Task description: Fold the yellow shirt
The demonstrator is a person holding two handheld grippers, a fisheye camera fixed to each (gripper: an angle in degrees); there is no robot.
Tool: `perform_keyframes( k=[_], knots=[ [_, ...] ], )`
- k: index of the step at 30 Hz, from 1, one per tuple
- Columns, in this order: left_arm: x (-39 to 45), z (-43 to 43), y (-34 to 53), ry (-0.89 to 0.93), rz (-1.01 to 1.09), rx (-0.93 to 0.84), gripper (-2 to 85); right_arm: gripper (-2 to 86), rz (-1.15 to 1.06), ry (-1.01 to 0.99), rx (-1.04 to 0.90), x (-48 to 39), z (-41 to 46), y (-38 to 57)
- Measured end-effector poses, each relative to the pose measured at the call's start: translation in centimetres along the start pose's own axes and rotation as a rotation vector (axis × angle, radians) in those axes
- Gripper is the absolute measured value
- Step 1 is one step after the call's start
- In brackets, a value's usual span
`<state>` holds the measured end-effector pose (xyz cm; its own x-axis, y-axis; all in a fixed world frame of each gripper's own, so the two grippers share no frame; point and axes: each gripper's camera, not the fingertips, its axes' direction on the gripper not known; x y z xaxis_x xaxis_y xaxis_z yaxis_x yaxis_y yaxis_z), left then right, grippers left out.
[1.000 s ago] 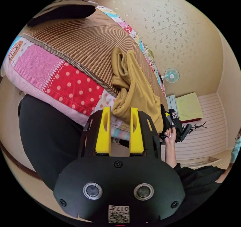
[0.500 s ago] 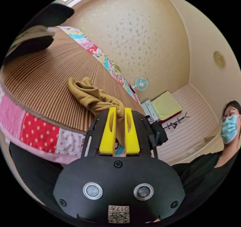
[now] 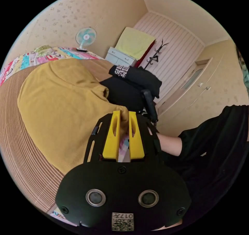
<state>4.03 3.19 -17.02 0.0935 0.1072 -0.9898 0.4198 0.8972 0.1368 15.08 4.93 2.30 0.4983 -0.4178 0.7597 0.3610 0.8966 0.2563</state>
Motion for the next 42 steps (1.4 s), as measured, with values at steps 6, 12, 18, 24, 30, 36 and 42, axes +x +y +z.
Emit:
perform_keyframes(
  k=[6, 12, 18, 24, 30, 36, 42],
  knots=[
    [0.5, -0.9, 5.0, 0.045, -0.028, -0.017, 9.9, 3.8, 0.095, -0.202, -0.072, 3.5, -8.6, 2.6],
    [1.8, -4.6, 8.7, -0.312, -0.016, -0.030, 10.4, 9.5, 0.115, -0.441, 0.042, 3.4, -13.9, 3.7],
    [-5.8, -5.0, 11.7, -0.203, -0.314, -0.029, 8.9, 11.1, -0.110, -0.252, -0.174, -1.6, -10.2, 0.4],
    [-8.4, -5.0, 11.4, -0.230, -0.376, -0.137, 4.7, 4.2, -0.213, -0.350, -0.144, -3.1, -12.5, -1.0],
    [-10.0, -7.5, 12.8, -0.140, -0.402, -0.058, 9.9, 1.6, -0.271, -0.267, -0.114, -1.3, -17.2, 1.4],
    [-12.8, -8.5, 14.2, -0.140, -0.498, -0.046, 13.4, 3.4, -0.076, -0.220, -0.123, 0.9, -17.5, 2.2],
    [-13.9, -8.1, 13.6, -0.138, -0.498, -0.071, 12.8, 13.2, -0.140, -0.231, -0.161, -3.9, -15.6, -2.4]
  ],
)
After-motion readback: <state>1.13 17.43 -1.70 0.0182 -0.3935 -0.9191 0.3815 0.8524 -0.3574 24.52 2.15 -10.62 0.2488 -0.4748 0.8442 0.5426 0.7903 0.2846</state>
